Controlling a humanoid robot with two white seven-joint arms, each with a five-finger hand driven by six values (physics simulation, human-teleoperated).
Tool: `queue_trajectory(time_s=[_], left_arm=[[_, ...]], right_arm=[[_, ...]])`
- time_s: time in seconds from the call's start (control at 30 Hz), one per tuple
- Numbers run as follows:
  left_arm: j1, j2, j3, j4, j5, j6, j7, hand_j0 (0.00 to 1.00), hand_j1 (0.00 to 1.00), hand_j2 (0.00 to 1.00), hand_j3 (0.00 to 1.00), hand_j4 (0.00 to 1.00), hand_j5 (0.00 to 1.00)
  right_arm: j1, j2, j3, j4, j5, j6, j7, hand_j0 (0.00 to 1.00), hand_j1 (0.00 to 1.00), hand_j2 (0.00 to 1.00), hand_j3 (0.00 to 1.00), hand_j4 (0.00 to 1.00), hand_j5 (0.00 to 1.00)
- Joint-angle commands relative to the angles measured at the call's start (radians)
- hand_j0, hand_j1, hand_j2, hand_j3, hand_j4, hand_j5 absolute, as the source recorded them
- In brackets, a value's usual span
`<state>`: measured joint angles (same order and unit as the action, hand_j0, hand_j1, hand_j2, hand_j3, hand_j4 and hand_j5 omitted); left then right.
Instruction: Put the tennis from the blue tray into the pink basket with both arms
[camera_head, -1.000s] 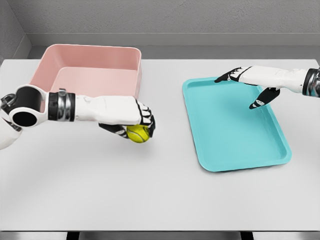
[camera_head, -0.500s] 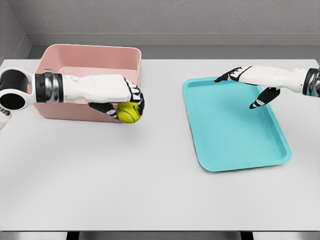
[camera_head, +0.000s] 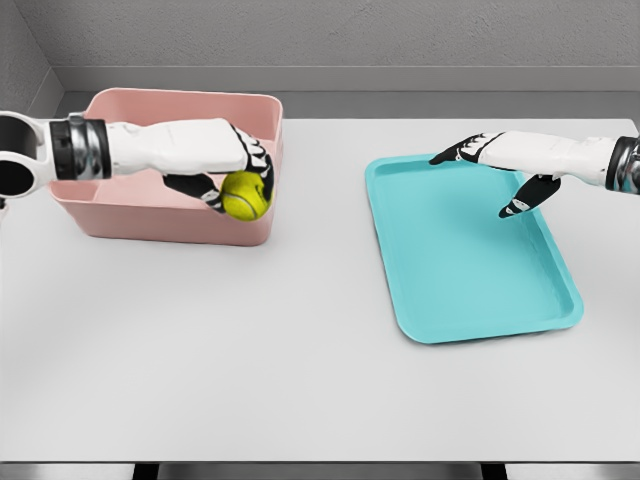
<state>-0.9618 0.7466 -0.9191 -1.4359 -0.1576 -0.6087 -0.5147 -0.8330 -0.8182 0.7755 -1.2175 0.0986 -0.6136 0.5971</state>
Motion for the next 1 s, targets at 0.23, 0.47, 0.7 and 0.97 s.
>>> queue_trajectory(time_s=[0.23,0.47,0.7,0.97], left_arm=[[-0.034,-0.01,0.011,0.101,0.029,-0.002,0.002,0.5,0.5,0.5,0.5,0.5,0.5],[-0.051,-0.033,0.011,0.187,0.026,0.0,0.008,0.5,0.5,0.5,0.5,0.5,0.5],[-0.054,-0.05,0.019,0.259,0.023,-0.002,0.01,0.5,0.5,0.5,0.5,0.5,0.5],[-0.054,-0.05,0.036,0.272,0.02,0.0,0.013,0.54,0.54,0.54,0.54,0.54,0.54]], right_arm=[[0.0,-0.001,-0.001,0.0,-0.007,0.003,0.0,1.0,1.0,1.0,1.0,1.0,1.0],[0.0,-0.001,-0.001,0.0,-0.007,0.003,0.0,1.0,1.0,1.0,1.0,1.0,1.0],[0.0,-0.001,-0.001,0.0,-0.007,0.003,0.0,1.0,1.0,1.0,1.0,1.0,1.0],[0.0,-0.001,-0.001,0.0,-0.007,0.003,0.0,1.0,1.0,1.0,1.0,1.0,1.0]])
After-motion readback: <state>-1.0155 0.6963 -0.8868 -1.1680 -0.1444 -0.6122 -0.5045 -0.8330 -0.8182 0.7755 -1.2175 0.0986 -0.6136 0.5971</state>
